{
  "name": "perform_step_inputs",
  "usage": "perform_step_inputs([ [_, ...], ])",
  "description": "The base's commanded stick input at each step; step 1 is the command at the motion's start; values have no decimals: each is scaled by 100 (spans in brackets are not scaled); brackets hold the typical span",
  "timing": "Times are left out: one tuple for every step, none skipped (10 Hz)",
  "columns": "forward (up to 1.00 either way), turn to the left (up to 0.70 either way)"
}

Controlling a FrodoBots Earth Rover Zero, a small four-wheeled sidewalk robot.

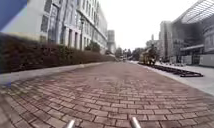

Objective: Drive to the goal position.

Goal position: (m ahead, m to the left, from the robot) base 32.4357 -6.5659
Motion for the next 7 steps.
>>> perform_step_inputs([
  [70,0],
  [70,-4],
  [70,-14],
  [70,-14],
  [70,-11],
  [70,-6],
  [70,0],
])
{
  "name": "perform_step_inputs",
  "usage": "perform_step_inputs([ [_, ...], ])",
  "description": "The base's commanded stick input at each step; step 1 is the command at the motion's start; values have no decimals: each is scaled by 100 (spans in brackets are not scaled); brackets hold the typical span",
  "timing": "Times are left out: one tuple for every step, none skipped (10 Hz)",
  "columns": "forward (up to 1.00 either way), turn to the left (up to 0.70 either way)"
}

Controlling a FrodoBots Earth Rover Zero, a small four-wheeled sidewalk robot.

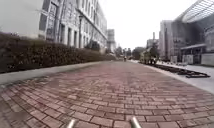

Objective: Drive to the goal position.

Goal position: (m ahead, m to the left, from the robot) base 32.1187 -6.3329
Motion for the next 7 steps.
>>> perform_step_inputs([
  [70,0],
  [70,-3],
  [70,-6],
  [70,-8],
  [70,-10],
  [70,-11],
  [70,-13],
])
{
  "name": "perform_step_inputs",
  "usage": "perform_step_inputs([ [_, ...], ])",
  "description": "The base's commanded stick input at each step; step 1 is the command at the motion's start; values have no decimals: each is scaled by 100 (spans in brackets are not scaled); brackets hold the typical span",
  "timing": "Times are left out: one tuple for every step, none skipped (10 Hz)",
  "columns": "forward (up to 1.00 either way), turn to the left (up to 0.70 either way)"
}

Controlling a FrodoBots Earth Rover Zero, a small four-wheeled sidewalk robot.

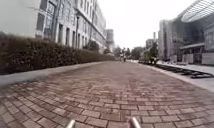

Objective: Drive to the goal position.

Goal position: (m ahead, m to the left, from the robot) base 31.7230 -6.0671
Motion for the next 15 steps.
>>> perform_step_inputs([
  [70,-14],
  [70,-14],
  [70,-14],
  [70,-14],
  [70,-14],
  [70,-14],
  [70,-14],
  [70,-14],
  [70,-14],
  [70,-14],
  [70,-14],
  [70,-14],
  [70,-14],
  [70,-14],
  [70,-14],
])
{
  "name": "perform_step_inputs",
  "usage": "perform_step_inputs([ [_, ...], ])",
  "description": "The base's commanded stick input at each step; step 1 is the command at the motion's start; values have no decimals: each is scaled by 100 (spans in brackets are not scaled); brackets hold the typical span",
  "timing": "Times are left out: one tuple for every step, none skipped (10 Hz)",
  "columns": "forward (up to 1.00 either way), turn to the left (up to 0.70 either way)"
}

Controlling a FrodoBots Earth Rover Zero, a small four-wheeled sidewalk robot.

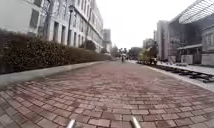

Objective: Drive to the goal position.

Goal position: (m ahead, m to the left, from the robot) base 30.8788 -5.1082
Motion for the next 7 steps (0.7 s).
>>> perform_step_inputs([
  [70,-14],
  [70,-14],
  [70,-14],
  [70,-14],
  [70,-14],
  [70,-14],
  [70,-14],
])
